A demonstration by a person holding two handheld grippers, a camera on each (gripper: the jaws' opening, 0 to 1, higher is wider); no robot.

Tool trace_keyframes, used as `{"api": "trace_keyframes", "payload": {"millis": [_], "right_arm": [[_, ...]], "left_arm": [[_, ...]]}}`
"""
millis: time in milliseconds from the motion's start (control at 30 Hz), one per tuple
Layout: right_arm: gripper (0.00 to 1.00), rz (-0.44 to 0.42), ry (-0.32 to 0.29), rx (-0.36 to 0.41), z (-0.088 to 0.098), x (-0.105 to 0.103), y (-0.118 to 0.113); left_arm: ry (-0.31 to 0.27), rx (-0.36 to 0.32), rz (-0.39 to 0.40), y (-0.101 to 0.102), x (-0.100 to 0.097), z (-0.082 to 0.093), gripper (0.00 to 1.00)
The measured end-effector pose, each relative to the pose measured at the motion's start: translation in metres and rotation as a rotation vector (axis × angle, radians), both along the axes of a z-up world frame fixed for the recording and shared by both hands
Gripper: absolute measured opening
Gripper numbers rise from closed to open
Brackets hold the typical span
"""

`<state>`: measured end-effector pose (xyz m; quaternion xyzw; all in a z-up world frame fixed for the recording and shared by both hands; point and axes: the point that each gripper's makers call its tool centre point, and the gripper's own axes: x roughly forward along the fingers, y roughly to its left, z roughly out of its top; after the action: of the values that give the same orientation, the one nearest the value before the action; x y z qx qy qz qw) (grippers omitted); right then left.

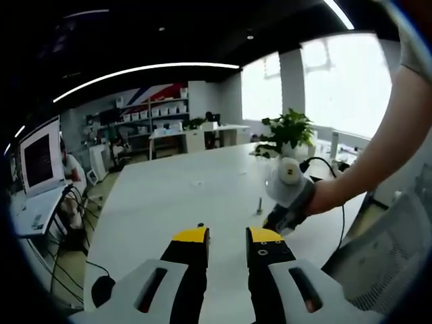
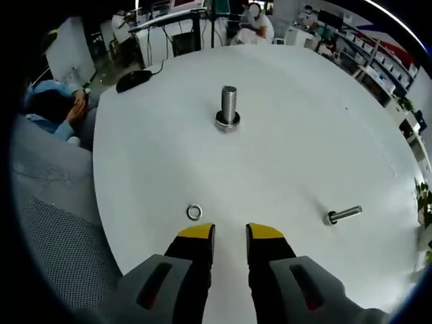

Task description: Place the washer onto the threaded stud by aligning its center hole with the stud, sliding it down to the base, and recovering from edge contact or off-axis alignment until the washer reaches the visible bottom stop.

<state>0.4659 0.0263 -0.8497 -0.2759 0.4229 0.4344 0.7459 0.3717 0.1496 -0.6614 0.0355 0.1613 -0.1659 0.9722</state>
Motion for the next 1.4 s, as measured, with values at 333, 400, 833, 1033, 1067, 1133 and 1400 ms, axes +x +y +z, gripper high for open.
{"api": "trace_keyframes", "payload": {"millis": [333,400,833,1033,1067,1133,1400], "right_arm": [[0.24,0.044,0.039,0.015,-0.014,-0.022,0.016],[0.24,0.050,0.042,0.016,-0.016,-0.024,0.018],[0.24,0.042,0.051,0.022,-0.022,-0.027,0.024],[0.24,0.056,0.046,0.012,-0.027,-0.028,0.026],[0.24,0.055,0.045,0.015,-0.027,-0.028,0.027],[0.23,0.053,0.045,0.015,-0.027,-0.027,0.027],[0.21,0.036,0.042,0.020,-0.026,-0.025,0.028]], "left_arm": [[0.005,0.005,0.005,0.001,0.000,-0.001,0.20],[0.005,0.005,0.007,0.001,0.000,-0.001,0.20],[0.010,0.010,0.013,0.003,0.000,-0.003,0.20],[0.011,0.009,0.018,0.004,0.001,-0.003,0.20],[0.012,0.011,0.018,0.004,0.001,-0.003,0.20],[0.012,0.010,0.017,0.004,0.001,-0.003,0.20],[0.015,0.014,0.017,0.004,0.001,-0.004,0.20]]}}
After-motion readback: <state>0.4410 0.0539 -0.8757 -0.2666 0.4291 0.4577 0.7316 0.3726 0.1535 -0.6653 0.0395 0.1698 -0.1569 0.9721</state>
